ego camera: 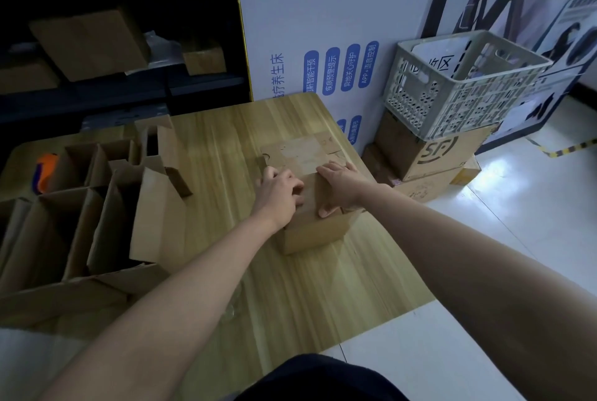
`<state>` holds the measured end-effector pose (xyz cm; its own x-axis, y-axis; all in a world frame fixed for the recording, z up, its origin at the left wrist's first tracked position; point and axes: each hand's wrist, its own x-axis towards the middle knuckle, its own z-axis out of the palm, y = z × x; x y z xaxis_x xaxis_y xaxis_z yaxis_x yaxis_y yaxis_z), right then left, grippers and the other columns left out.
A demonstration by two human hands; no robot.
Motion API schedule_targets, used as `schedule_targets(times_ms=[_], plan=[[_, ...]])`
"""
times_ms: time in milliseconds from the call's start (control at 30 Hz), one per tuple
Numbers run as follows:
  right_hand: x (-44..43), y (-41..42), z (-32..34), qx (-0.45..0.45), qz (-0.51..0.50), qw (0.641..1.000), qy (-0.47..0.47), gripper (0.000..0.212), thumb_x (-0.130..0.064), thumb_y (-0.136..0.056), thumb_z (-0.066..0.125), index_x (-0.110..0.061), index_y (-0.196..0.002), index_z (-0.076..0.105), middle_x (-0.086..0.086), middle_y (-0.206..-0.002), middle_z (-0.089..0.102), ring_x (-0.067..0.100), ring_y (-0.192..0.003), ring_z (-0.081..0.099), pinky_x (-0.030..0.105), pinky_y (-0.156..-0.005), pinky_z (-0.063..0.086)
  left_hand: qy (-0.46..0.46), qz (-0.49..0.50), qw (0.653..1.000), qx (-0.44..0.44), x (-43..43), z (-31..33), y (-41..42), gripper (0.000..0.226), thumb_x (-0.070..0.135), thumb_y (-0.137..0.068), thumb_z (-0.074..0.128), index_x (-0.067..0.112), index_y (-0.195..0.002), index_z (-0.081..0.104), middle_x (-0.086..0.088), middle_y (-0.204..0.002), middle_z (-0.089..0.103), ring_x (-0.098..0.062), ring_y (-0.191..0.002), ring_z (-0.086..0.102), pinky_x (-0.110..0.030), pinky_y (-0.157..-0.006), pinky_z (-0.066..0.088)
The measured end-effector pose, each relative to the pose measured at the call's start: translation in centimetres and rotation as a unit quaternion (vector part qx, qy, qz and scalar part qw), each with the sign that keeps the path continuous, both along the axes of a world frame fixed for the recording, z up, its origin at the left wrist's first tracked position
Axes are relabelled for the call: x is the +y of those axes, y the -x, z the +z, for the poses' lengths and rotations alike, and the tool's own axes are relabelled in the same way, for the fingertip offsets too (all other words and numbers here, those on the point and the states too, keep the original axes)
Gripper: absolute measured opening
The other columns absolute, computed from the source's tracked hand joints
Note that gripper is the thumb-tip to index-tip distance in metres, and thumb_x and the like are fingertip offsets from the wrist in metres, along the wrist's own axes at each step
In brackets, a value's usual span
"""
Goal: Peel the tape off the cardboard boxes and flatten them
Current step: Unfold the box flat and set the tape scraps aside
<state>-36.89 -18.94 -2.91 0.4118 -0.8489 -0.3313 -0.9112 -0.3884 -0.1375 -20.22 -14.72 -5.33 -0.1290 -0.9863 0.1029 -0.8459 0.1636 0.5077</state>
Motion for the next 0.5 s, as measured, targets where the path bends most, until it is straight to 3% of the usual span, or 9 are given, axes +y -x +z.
schedule_targets(times_ms=[167,433,500], plan=[[-0.13,-0.44,0.04,-0.015,0.003,1.0,-0.01,0.103,-0.046,-0.069,0.078,-0.012,-0.148,0.022,0.006,-0.153,0.025,0.022,-0.143,0.013,0.039,-0.116,0.0,-0.021,-0.011,1.0,-0.005,-0.17,0.03,0.56,0.016,0.011,-0.09,0.06,0.009,-0.105,0.068,-0.005,-0.115,0.057,-0.023,-0.115,0.042,-0.037,-0.098,0.036],[0.15,-0.22,-0.19,-0.039,-0.016,0.999,-0.029,0.105,-0.041,-0.069,0.079,-0.013,-0.15,0.018,0.005,-0.156,0.02,0.023,-0.145,0.004,0.042,-0.117,-0.002,-0.065,-0.003,0.996,0.056,-0.66,0.53,0.48,0.004,0.009,-0.086,0.065,0.013,-0.086,0.065,-0.002,-0.109,0.059,-0.02,-0.122,0.04,-0.037,-0.103,0.032],[0.17,-0.27,-0.13,-0.044,-0.018,0.998,-0.031,0.104,-0.04,-0.07,0.079,-0.013,-0.149,0.019,0.005,-0.155,0.021,0.022,-0.145,0.004,0.041,-0.117,-0.002,-0.067,-0.016,0.996,0.06,-0.61,0.35,0.24,0.009,0.01,-0.086,0.065,0.014,-0.094,0.066,-0.001,-0.109,0.057,-0.019,-0.121,0.041,-0.04,-0.103,0.031]])
